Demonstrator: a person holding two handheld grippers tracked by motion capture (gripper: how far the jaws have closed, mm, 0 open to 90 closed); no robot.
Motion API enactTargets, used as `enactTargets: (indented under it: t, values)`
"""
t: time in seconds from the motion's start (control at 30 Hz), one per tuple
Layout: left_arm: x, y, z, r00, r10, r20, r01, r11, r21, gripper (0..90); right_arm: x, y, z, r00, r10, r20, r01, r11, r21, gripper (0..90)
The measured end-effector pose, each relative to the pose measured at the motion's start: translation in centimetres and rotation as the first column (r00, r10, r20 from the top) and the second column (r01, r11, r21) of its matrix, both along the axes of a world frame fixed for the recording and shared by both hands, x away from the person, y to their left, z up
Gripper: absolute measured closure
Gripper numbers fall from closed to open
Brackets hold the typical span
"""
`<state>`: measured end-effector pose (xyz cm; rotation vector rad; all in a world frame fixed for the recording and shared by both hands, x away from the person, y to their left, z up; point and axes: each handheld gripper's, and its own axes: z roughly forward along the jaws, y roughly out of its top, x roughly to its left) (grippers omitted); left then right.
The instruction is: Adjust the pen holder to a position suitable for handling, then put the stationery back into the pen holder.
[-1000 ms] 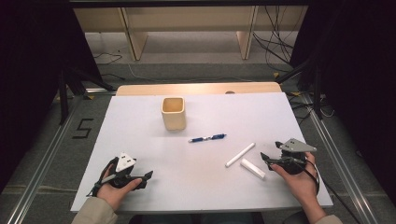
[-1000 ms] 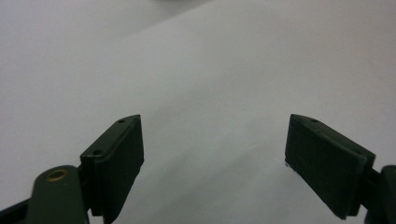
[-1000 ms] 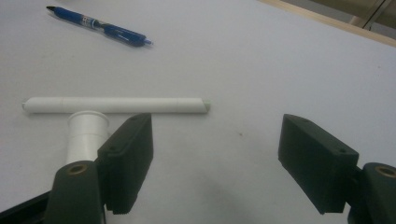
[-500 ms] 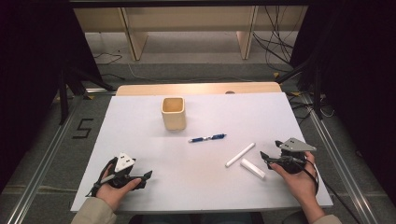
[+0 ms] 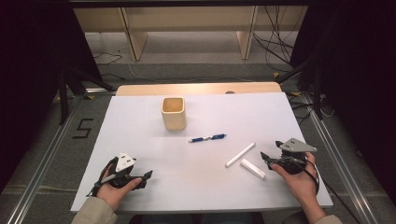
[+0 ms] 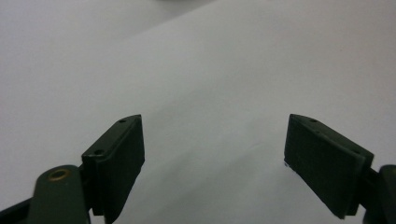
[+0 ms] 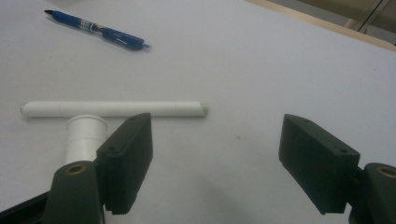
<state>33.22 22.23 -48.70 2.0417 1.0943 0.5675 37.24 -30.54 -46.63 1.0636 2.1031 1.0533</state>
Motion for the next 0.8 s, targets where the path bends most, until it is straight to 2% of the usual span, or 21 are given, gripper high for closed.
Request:
enactTargets:
  t: [0.27, 0.4, 0.43, 0.5, 0.53, 0.57, 0.63, 0.67, 0.7, 0.73, 0.77, 0.8]
  values:
    - [0.0, 0.2, 0.0, 1.0000, 0.007, 0.001, -0.007, 1.0000, 0.002, 19.9, 0.0, 0.1, 0.0, 1.0000, 0.002, 0.002, -0.002, 1.000, -0.004, 26.2]
    - [0.1, 0.1, 0.0, 1.0000, 0.006, 0.002, -0.006, 1.0000, -0.003, 19.9, 0.0, 0.5, 0.3, 0.9998, 0.004, 0.020, -0.004, 1.000, -0.020, 28.3]
    - [0.0, 0.1, 0.0, 1.0000, 0.008, 0.003, -0.008, 0.9999, -0.006, 20.2, 0.1, 0.9, 0.5, 0.9993, 0.012, 0.036, -0.011, 0.999, -0.041, 37.0]
    - [0.0, 0.1, 0.0, 1.0000, 0.008, 0.004, -0.008, 1.0000, -0.007, 20.5, 0.2, 1.2, 0.8, 0.9985, 0.033, 0.044, -0.031, 0.998, -0.061, 44.5]
    - [0.0, 0.0, 0.0, 1.0000, 0.007, 0.005, -0.007, 1.0000, -0.006, 20.5, 0.2, 1.2, 0.8, 0.9985, 0.033, 0.044, -0.031, 0.998, -0.061, 44.5]
    - [0.0, 0.0, 0.0, 1.0000, 0.007, 0.005, -0.007, 0.9999, -0.007, 20.8, 0.5, 1.6, 1.2, 0.9963, 0.063, 0.059, -0.056, 0.993, -0.101, 55.3]
    - [0.0, 0.0, 0.0, 1.0000, 0.007, 0.005, -0.007, 0.9999, -0.009, 21.2, 0.7, 2.1, 1.5, 0.9946, 0.086, 0.058, -0.078, 0.989, -0.128, 66.9]
    - [0.1, 0.0, 0.0, 0.9999, 0.008, 0.007, -0.008, 0.9999, -0.010, 21.5, 1.0, 2.5, 1.5, 0.9924, 0.112, 0.050, -0.104, 0.984, -0.148, 72.8]
    - [0.1, -0.1, 0.0, 0.9999, 0.008, 0.007, -0.008, 0.9999, -0.008, 21.5, 1.0, 2.5, 1.5, 0.9924, 0.112, 0.050, -0.104, 0.984, -0.148, 72.8]
    - [0.0, -0.1, 0.1, 0.9999, 0.009, 0.008, -0.009, 0.9999, -0.006, 21.6, 1.3, 2.8, 1.6, 0.9912, 0.127, 0.039, -0.119, 0.980, -0.162, 77.8]
    - [0.0, -0.1, 0.1, 0.9999, 0.009, 0.007, -0.009, 0.9999, -0.005, 21.9, 1.7, 3.6, 1.7, 0.9879, 0.155, 0.012, -0.150, 0.973, -0.177, 87.5]
    - [0.0, -0.1, 0.1, 0.9999, 0.008, 0.006, -0.008, 1.0000, -0.002, 21.9, 1.7, 3.6, 1.7, 0.9879, 0.155, 0.012, -0.150, 0.973, -0.177, 87.5]
